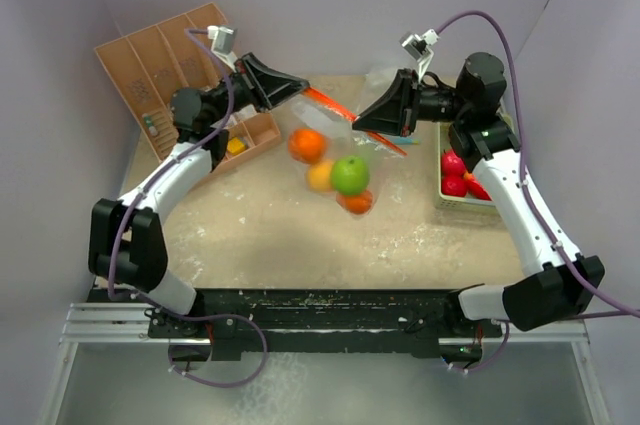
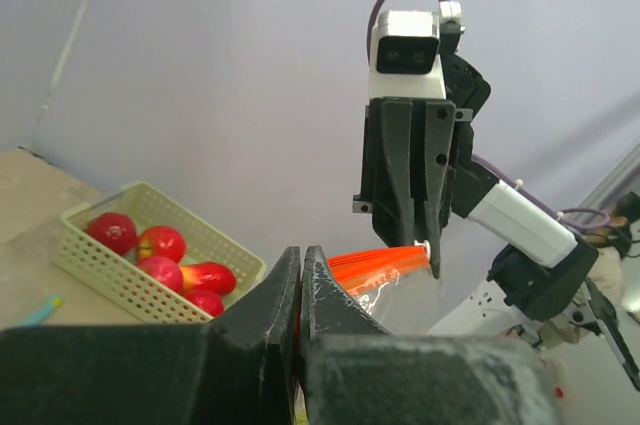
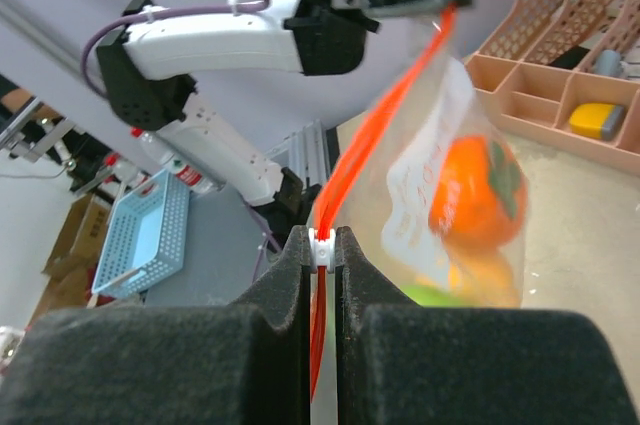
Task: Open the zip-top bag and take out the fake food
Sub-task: Unzip the zipper food storage bag.
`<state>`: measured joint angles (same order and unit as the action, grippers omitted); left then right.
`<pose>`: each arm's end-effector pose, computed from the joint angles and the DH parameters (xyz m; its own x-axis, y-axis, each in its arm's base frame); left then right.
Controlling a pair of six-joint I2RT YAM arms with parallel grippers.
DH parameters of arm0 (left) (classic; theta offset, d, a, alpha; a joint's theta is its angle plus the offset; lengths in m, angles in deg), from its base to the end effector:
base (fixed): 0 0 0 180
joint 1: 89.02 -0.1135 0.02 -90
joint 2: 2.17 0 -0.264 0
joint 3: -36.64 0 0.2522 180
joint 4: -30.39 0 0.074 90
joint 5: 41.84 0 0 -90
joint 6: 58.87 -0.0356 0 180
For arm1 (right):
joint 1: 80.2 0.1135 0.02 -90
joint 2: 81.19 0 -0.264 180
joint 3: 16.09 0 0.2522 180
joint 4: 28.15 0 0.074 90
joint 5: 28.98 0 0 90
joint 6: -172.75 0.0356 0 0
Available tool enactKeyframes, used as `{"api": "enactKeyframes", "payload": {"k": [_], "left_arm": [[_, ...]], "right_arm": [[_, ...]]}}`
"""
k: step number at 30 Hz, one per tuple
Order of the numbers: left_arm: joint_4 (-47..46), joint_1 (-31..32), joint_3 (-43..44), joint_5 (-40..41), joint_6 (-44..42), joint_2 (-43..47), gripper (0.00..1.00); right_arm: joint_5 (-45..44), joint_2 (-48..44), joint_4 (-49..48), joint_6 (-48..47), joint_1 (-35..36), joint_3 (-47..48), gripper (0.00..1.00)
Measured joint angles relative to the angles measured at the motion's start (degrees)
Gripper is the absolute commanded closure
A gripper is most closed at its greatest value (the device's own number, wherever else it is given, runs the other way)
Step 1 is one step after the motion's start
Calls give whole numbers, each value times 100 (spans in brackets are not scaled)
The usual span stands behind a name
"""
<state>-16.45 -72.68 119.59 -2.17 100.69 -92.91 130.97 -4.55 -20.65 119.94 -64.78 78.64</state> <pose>0.3266 -0.1243 0.4042 -0.4947 -0.4783 -0.7256 0.8295 -0.0109 -0.5584 0.2644 0.1076 0.4645 -0.4520 0.0903 -0.8874 -0.8888 0.0382 0.4566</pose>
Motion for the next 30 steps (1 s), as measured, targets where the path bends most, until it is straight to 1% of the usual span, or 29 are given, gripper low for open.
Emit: {"api": "enactKeyframes", "payload": {"k": [4, 7, 9, 11, 16, 19, 21, 24, 26, 30], "left_arm": [[-2, -619, -131, -52, 236, 361, 100], [9, -1386, -131, -70, 455, 560, 100], [15, -1808, -131, -291, 636, 651, 100], [48, -1888, -87, -461, 697, 719, 100], [153, -1803, -103, -514, 743, 739, 100], [205, -1644, -382, -264, 671, 739, 100], [492, -1447, -577, -35, 450, 737, 100], [1043, -1075, -647, 219, 2, 699, 100], [1377, -741, -678, 374, -310, 673, 100], [1698, -192, -1005, 595, -807, 621, 100]], "right_arm": [[-243, 0, 273, -264, 0, 0, 100], [-332, -20, 570, -533, 20, 0, 100], [-538, -33, 682, -710, 50, 0, 100], [-614, -46, 741, -822, 116, -44, 100], [-809, -192, 918, -1014, 122, -225, 100], [-960, -188, 1233, -1255, 94, -227, 100], [-1062, -120, 1556, -1495, 63, -227, 100], [-1279, 101, 2140, -1928, 63, -223, 100], [-1574, 295, 2514, -2218, 109, -254, 100], [-2103, 382, 2844, -2529, 232, -619, 100]]}}
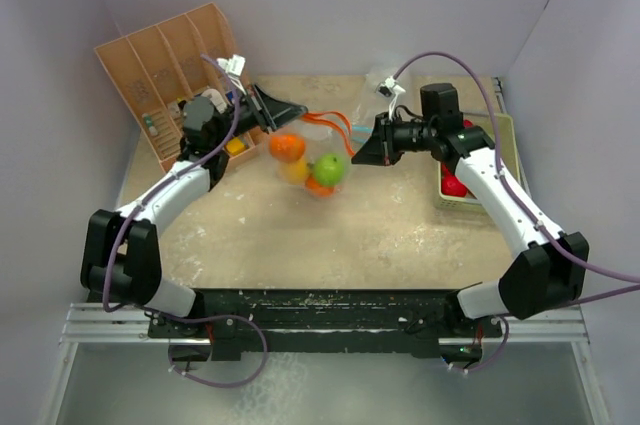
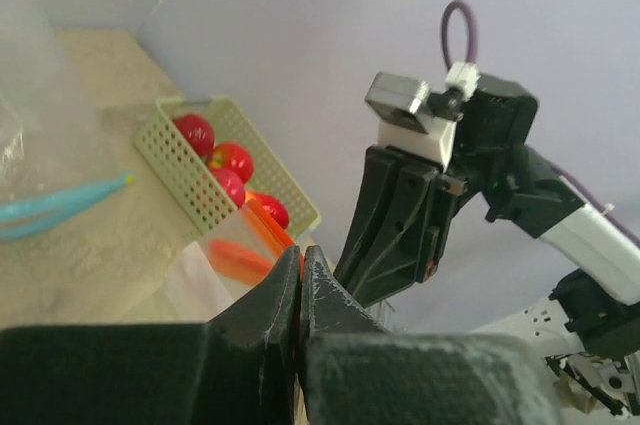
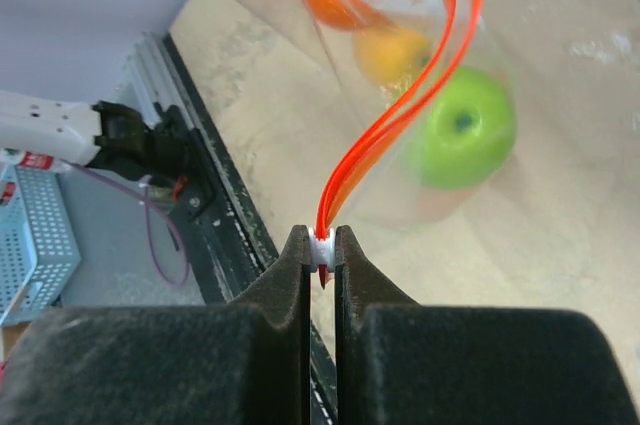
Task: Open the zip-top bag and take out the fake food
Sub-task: Unzip the zipper food storage bag, then open the zipper of the food storage bag at the center of the board.
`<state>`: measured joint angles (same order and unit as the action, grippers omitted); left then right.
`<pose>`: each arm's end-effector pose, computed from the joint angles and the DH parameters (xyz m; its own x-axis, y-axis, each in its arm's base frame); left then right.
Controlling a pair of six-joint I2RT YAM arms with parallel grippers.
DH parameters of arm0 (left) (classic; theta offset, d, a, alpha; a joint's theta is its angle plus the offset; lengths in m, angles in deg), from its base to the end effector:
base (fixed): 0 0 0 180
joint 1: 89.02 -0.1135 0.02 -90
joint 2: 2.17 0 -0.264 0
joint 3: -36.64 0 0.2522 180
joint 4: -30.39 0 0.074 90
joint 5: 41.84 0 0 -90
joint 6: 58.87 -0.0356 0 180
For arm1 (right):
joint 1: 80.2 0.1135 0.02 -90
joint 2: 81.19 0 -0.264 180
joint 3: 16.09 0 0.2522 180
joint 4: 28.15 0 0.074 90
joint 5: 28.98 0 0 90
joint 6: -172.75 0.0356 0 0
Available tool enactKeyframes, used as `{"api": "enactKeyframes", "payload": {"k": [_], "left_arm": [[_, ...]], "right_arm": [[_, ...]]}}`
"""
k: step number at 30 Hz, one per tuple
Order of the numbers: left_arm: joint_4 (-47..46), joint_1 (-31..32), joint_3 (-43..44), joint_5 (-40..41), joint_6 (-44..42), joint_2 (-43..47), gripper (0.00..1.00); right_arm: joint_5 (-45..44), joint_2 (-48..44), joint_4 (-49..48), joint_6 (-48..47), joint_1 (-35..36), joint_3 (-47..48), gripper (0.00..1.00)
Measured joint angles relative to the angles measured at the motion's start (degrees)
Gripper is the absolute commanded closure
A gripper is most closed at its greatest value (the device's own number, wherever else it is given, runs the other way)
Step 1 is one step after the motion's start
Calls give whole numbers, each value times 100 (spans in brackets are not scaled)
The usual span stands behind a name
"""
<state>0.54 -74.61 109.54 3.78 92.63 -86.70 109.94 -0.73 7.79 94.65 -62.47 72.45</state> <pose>0.3195 -0.1078 0.3565 -0.5773 -0.5002 -0.6454 0.6580 0.1830 -0.7304 0.2891 0.1206 0.3638 -0.6077 -0.0520 -0.7925 -0.7252 0.4432 0.5270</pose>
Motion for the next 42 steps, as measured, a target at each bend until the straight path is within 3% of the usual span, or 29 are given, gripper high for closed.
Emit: {"api": "enactKeyframes", "payload": {"k": [4, 8, 13, 19, 26, 32, 37, 42], "left_arm": [[142, 208, -481, 129, -249, -98, 100], [293, 210, -811, 164, -402, -208, 100], [297, 212, -940, 116, -496, -282, 100], [-129, 212, -1047, -105, -348, -420, 100], [-518, 216, -1104, -407, -114, -472, 100], [-671, 219, -1104, -546, -24, -472, 100], [-828, 223, -1104, -656, 103, -472, 100], [-970, 223, -1104, -813, 205, -472, 100]], "right_arm": [[-391, 0, 240, -219, 55, -101, 98], [-704, 0, 393, -437, 59, -101, 62], [-1147, 0, 533, -619, 59, -107, 34], [-1821, 4, 787, -791, 59, 168, 23], [-2083, 402, 831, -1226, 81, 1163, 28], [-2017, 857, 675, -1432, 492, 1049, 37], [-1801, 1036, 498, -1423, 656, 737, 58], [-1635, 1067, 369, -1379, 629, 721, 92]]}}
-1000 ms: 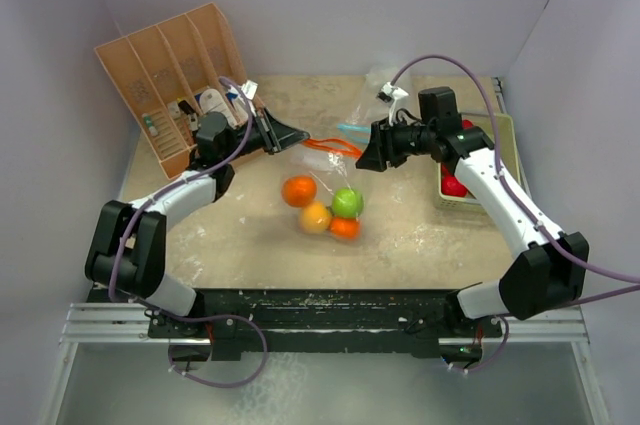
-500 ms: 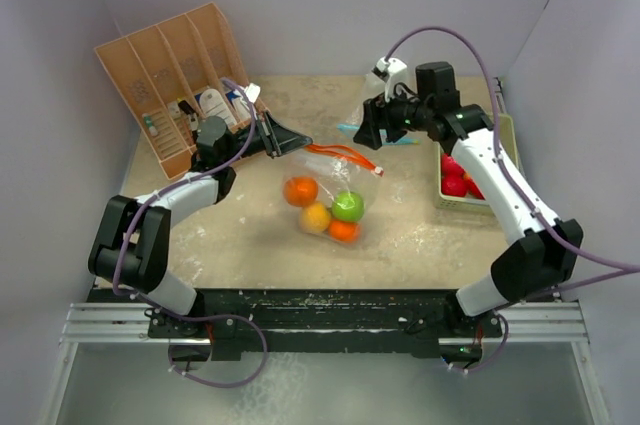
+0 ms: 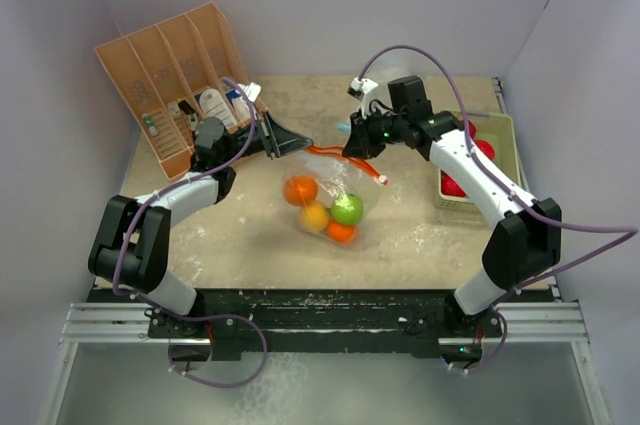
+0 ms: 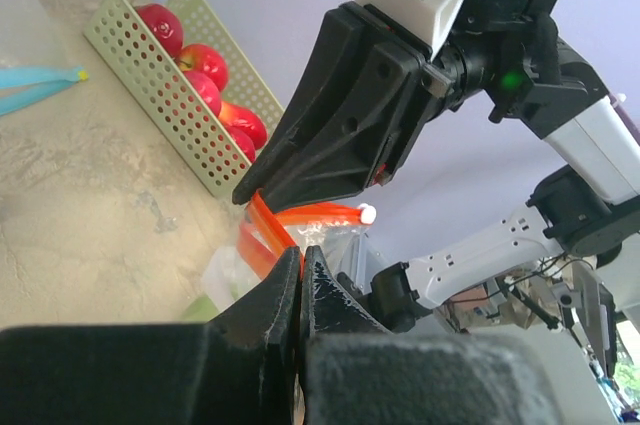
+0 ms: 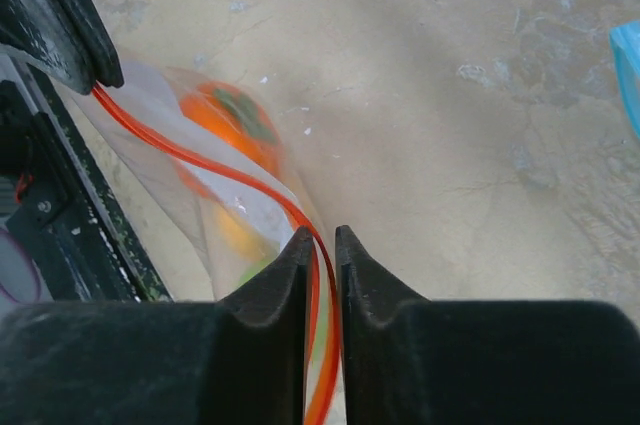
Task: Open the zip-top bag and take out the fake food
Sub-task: Open the zipper of the food storage bag at the center of the board.
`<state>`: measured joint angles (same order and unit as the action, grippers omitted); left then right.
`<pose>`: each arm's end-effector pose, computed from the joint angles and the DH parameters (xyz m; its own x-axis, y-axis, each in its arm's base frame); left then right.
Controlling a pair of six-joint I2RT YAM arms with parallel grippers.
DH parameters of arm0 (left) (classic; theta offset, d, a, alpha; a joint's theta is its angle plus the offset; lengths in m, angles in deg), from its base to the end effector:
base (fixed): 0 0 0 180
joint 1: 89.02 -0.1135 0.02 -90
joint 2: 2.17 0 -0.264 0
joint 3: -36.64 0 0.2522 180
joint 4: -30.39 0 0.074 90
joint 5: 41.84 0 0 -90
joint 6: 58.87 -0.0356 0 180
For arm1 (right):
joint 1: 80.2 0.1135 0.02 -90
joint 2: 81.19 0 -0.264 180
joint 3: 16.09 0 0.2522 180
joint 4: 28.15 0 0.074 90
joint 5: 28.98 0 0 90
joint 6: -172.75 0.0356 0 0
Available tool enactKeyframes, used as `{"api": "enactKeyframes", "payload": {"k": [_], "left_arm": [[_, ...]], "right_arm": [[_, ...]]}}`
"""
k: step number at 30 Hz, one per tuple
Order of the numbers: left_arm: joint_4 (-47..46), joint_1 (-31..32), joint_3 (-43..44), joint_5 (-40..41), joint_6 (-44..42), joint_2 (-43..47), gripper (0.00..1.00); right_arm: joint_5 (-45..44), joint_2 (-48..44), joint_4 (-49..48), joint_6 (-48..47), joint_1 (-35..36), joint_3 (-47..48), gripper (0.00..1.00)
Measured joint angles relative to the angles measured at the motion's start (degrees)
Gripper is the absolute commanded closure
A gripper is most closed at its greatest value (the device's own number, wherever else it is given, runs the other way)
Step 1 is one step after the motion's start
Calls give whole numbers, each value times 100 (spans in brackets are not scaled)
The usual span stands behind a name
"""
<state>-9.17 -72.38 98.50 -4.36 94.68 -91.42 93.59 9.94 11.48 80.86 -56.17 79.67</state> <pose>0.3119 -0.1227 0.2816 -0.7315 -0.3500 -0.5852 0.5895 0.1067 -0.8007 0.3226 0.1648 0.3382 -0.4990 -0.2529 -0.8289 -0.7628 0.5821 0.2816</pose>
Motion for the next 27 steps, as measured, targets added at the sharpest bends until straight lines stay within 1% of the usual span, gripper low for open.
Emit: {"api": "enactKeyframes", "payload": {"k": [1, 2, 6, 7, 8, 9, 10, 11, 12, 13, 14, 16, 17, 20, 22, 25, 27], "left_arm": [[-26, 0, 0, -28, 17, 0, 100], [-46, 0, 0, -59, 33, 0, 100], [-116, 0, 0, -127, 50, 0, 100], [-131, 0, 0, -127, 52, 0, 95], [-136, 0, 0, -122, 52, 0, 79], [-125, 0, 0, -118, 42, 0, 65], [-94, 0, 4, -96, 11, 2, 56], [17, 0, 20, -59, -31, 13, 52], [219, 2, 46, 13, -94, 44, 51], [404, 7, 70, 96, -195, 87, 53], [767, 17, 131, 216, -321, 170, 55], [1718, 66, 352, 667, -708, 428, 53], [2166, 103, 481, 960, -896, 577, 53], [3626, 269, 1032, 2227, -1353, 1207, 51], [4301, 363, 1355, 3012, -1473, 1635, 51], [4937, 501, 1644, 3939, -1517, 2105, 52], [5235, 658, 1755, 4415, -1513, 2238, 52]], "right_arm": [[31, 0, -22, 37, -4, 0, 98], [63, 0, -46, 55, -9, 0, 100], [240, 0, -149, 155, -9, 0, 100], [280, 0, -170, 175, -9, 0, 100], [310, 0, -188, 190, -9, 0, 100], [321, 0, -205, 199, -11, 0, 100], [328, 0, -223, 221, -11, 2, 100], [356, 0, -236, 254, -9, 0, 100], [382, -2, -249, 295, -9, 0, 100], [407, -13, -278, 387, -9, 0, 100], [402, -31, -310, 474, -9, 0, 100], [306, -90, -378, 678, -7, 2, 100], [186, -149, -407, 807, -4, 2, 100], [-197, -334, -415, 1102, -4, 72, 100], [-505, -463, -413, 1325, -4, 219, 100], [-852, -568, -413, 1600, -4, 431, 100], [-1126, -614, -411, 1797, -4, 555, 100]]}}
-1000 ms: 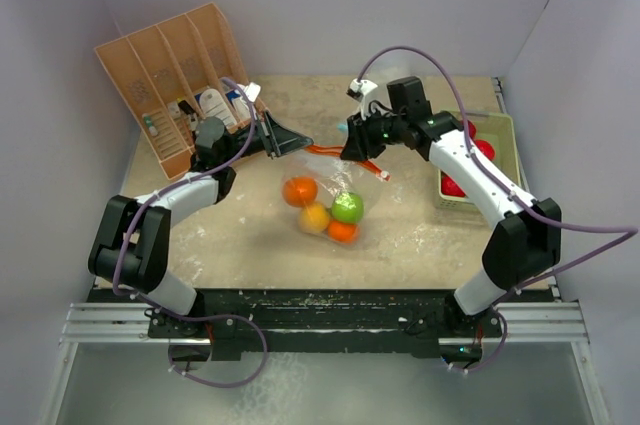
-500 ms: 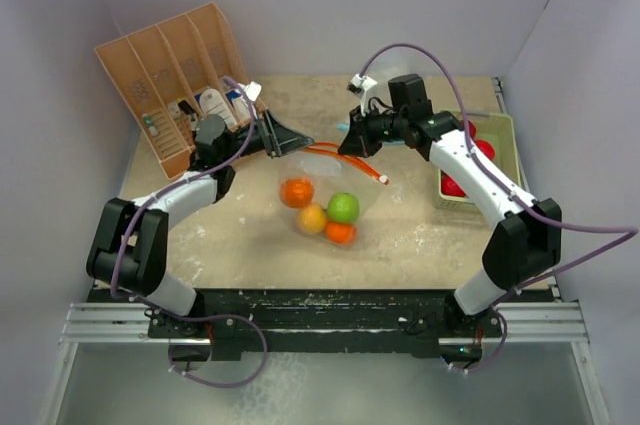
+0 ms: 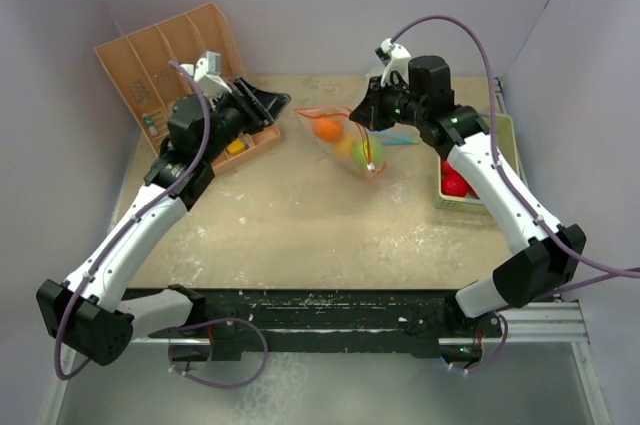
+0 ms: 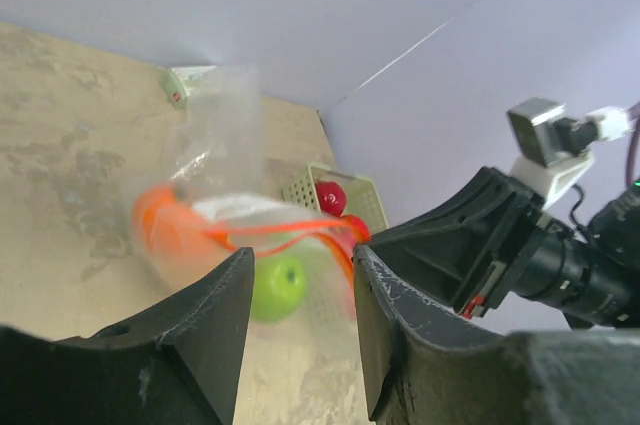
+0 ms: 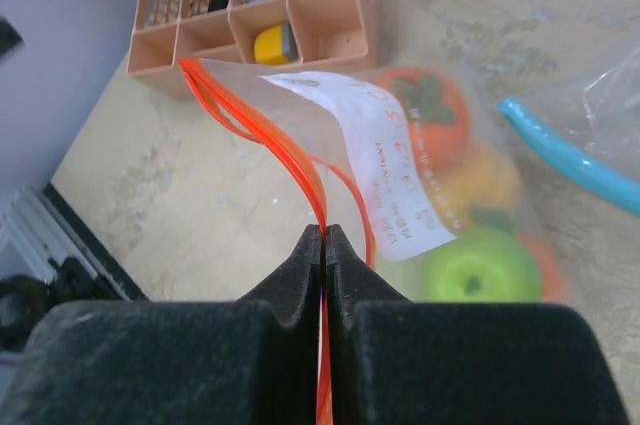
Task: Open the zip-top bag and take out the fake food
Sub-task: Open the zipper of the food storage bag at the center of the board.
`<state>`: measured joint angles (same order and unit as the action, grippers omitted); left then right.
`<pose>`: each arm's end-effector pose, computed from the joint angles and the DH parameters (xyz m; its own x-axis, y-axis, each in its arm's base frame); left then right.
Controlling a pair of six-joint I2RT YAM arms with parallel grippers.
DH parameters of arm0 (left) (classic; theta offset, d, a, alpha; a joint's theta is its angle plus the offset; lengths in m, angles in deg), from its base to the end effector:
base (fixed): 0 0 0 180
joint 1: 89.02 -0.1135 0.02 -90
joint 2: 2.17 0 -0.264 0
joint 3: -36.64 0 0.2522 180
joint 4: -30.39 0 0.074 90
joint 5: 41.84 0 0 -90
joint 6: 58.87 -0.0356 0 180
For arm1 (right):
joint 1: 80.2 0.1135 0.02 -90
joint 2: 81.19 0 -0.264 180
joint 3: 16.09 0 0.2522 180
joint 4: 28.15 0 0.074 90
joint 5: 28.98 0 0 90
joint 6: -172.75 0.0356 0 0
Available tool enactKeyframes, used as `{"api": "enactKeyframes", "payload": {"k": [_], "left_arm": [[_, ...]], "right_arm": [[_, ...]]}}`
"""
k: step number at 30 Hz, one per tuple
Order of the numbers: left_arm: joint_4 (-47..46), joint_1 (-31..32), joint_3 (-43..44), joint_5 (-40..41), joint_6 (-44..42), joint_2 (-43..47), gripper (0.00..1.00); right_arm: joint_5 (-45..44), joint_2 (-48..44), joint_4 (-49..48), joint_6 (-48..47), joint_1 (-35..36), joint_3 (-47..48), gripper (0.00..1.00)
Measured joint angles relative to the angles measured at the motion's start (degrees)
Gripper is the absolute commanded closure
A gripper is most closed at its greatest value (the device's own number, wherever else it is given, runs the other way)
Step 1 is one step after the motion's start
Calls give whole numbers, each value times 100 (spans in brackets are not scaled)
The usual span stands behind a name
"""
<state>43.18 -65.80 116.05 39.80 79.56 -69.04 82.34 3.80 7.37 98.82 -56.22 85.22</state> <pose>0.2477 -0.1119 0.4106 -0.3945 -0.6362 -0.6631 0.3445 0.5666 -0.7486 0.3056 0.1501 0.4121 -0.4804 0.0685 -0.8744 -0.5821 0.7208 0.3763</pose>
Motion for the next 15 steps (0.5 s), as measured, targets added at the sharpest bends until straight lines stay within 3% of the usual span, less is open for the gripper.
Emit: {"api": "enactKeyframes", "payload": {"k": [4, 10, 15], "left_arm": [[391, 734, 120, 691, 0, -240, 52], [682, 1803, 157, 1084, 0, -1421, 51], [833, 2031, 369, 1121, -2, -1912, 44]], "right_arm": [[-363, -11, -17, 293, -4, 155, 100], [-431, -52, -111, 629, -4, 105, 100], [-387, -212, -168, 782, -4, -94, 100]]}}
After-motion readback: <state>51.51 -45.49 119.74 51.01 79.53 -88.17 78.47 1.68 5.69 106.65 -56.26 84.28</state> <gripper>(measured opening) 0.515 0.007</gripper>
